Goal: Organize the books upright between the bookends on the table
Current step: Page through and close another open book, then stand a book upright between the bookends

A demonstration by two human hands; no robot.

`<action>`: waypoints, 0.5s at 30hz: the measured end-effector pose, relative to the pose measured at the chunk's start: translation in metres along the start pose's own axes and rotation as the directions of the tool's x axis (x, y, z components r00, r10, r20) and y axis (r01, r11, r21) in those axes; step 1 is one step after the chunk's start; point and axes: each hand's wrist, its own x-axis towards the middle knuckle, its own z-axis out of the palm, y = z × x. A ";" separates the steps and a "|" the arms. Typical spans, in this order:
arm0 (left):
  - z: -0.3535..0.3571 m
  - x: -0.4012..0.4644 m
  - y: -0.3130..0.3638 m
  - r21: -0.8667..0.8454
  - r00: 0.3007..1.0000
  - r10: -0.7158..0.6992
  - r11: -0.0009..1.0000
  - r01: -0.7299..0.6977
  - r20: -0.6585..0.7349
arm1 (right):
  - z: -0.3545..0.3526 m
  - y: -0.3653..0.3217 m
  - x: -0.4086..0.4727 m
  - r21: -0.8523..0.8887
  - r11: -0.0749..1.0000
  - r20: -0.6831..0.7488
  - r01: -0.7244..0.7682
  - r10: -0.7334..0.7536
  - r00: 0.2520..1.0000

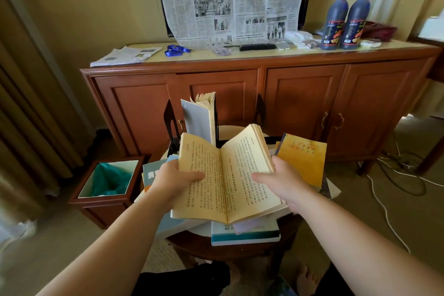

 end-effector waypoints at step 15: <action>0.053 -0.018 0.017 -0.103 0.783 0.471 0.875 -0.473 0.406 | 0.017 -0.018 0.000 0.295 0.947 -0.051 0.123 -0.113 0.992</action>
